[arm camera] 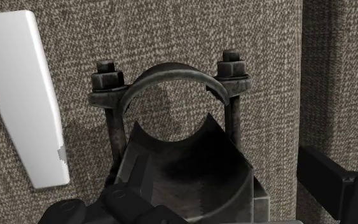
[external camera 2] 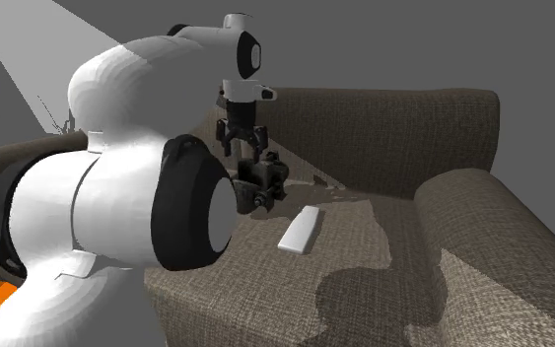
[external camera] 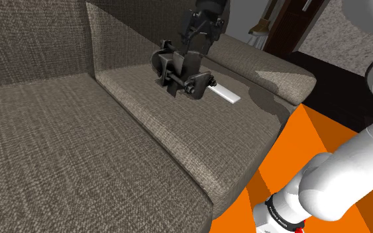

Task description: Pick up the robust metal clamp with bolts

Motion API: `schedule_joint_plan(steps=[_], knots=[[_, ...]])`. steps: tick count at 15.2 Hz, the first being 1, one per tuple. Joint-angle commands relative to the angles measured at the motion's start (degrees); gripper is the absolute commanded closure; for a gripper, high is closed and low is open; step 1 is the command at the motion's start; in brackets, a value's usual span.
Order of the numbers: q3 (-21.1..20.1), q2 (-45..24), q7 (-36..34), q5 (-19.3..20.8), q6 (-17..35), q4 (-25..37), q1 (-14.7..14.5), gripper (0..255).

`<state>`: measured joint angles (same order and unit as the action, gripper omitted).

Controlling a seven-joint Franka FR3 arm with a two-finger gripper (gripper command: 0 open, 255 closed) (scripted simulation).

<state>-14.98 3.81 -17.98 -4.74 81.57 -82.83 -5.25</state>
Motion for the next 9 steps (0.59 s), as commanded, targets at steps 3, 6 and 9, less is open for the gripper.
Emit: schedule_joint_plan(steps=[3, 6, 9], knots=[[-1.17, -4.09, -2.52, 1.08, -0.39, 4.43, -0.95, 0], [-1.01, -2.75, -2.1, 0.72, 2.36, 0.38, -0.8, 0], [-0.91, -1.77, -1.78, 0.46, 4.63, -2.86, -0.72, 0]])
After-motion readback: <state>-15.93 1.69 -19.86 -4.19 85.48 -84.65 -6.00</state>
